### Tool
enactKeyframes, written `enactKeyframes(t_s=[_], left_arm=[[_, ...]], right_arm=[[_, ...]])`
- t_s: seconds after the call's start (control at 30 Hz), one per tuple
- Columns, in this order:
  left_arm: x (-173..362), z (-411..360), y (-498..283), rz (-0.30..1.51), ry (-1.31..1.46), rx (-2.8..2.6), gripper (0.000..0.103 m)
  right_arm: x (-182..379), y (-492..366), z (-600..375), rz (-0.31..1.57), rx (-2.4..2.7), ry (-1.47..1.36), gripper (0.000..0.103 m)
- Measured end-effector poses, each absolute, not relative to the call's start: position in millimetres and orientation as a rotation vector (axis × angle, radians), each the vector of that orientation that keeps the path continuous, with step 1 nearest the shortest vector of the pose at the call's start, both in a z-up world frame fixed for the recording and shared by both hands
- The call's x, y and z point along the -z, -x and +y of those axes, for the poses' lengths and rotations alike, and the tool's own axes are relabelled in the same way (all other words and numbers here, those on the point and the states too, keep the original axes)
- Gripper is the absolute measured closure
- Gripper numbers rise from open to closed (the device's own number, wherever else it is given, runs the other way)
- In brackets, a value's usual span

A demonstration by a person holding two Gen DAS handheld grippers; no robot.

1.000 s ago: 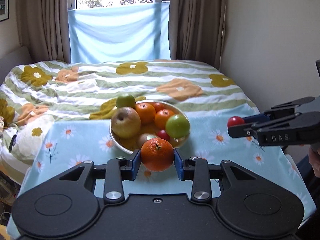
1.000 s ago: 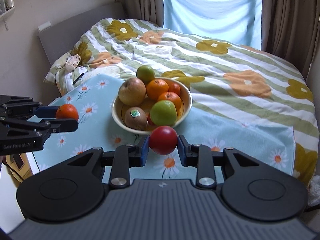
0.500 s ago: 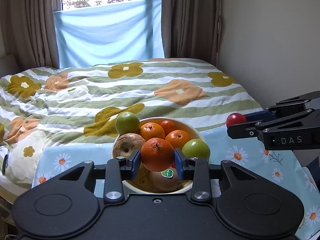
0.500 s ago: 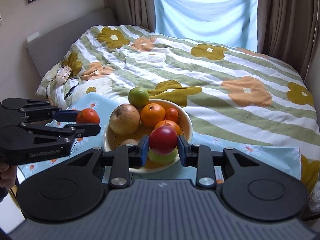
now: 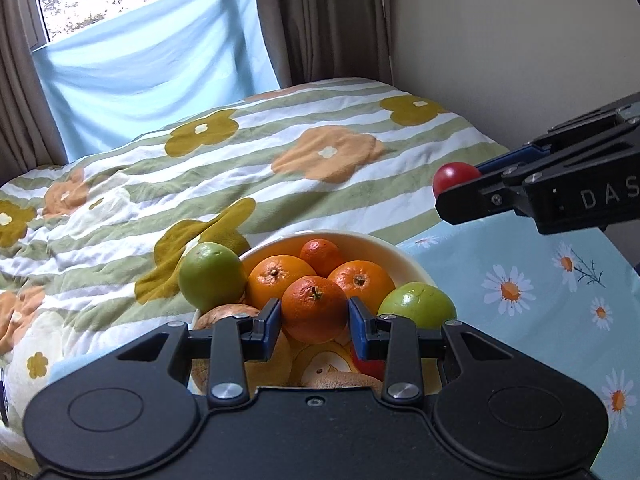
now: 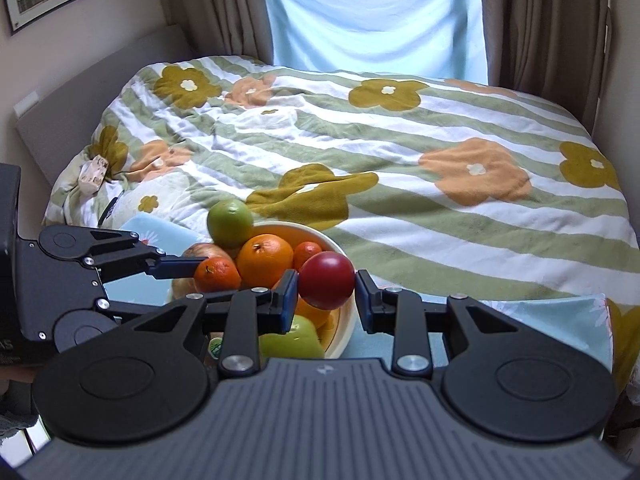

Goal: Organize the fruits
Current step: 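Lower the tangerine into the bowl with the left tool while the right tool releases the tomato there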

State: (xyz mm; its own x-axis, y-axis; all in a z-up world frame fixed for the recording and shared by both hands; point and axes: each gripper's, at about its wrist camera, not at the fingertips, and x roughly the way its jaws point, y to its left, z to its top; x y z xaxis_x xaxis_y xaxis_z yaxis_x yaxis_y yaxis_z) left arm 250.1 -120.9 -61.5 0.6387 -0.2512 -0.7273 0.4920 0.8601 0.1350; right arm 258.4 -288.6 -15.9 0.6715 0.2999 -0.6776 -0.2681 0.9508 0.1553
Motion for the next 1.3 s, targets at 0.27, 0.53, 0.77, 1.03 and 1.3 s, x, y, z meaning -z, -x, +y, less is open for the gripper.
enactKeyframes(t_s=[0.27,0.53,0.77,1.03,1.3], left_arm=[[75,-125,-256,0.797,-0.382,0.462,0.063],[55,-114,-244,0.708,-0.348,0.473,0.014],[42,-86,-236,0.713,-0.285,0.425,0.014],[38,-53,-228,0.725,-0.234,0.349,0.011],[43,-25,-220,0.757,-0.220,0.275,0.007]], right_arm=[[26,-267,-296,0.790,-0.289,-0.069,0.058],[27,-268,-296,0.792,-0.291,-0.065,0.058],[26,-270,-281,0.788,-0.334,-0.034,0.058],[26,-276,-244,0.804,-0.402,0.008,0.058],[40,-281,-209,0.846,-0.465,0.049,0.058]])
